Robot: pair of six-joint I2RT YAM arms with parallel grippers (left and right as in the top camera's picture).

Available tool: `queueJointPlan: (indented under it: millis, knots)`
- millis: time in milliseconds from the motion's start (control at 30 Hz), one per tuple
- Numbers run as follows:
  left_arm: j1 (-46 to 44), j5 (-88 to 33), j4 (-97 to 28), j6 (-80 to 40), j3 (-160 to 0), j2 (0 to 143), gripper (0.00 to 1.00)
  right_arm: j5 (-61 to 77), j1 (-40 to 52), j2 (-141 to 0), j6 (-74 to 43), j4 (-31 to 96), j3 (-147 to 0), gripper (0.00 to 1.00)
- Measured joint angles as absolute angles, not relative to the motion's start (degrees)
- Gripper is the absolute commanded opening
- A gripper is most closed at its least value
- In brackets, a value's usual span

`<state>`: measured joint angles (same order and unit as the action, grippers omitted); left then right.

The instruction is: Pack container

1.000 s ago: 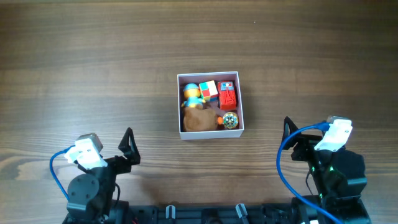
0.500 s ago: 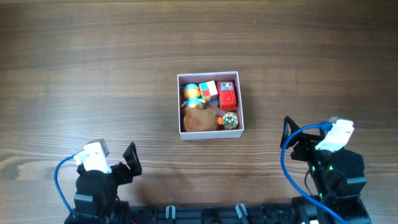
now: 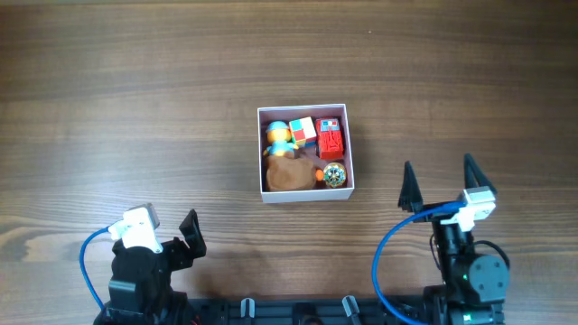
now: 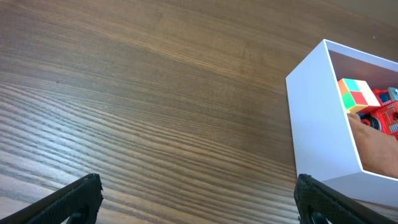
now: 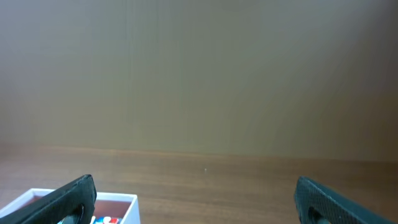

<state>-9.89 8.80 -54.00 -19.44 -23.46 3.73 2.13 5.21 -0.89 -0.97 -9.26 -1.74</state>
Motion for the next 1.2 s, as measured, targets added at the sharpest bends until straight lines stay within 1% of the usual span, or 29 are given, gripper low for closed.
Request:
queueJointPlan:
  millis: [200, 867, 967, 1033, 1100, 1133, 1200]
  knots:
    - [-9.9, 8.8, -54.0, -19.4, -23.5, 3.7, 1.00, 1.3, 5.2, -0.8, -0.9, -0.2, -0.4, 1.00]
    - [-9.8, 8.8, -54.0, -19.4, -23.5, 3.7, 1.00, 1.5, 5.2, -0.8, -1.0, 0.0, -0.4, 1.00]
    - [-7.3, 9.2, -53.7, -19.4, -23.4, 3.4, 1.00, 1.5, 5.2, -0.8, -1.0, 0.0, -0.4, 1.00]
    - [-4.2, 9.2, -49.5, -19.4, -23.0, 1.6, 1.00, 1.5, 5.2, -0.8, -1.0, 0.0, -0.4, 1.00]
    - [-2.7, 9.1, -37.0, -19.4, -19.7, 0.8, 1.00, 1.5, 5.2, -0.8, -1.0, 0.0, -0.4, 1.00]
    - [-2.4, 9.1, -33.9, -19.2, -18.2, 0.8, 1.00, 1.5, 5.2, -0.8, -1.0, 0.0, -0.4, 1.00]
    - [-2.4, 8.5, -20.4, -18.6, -12.3, 0.7, 1.00, 1.5, 5.2, -0.8, -1.0, 0.0, -0.4, 1.00]
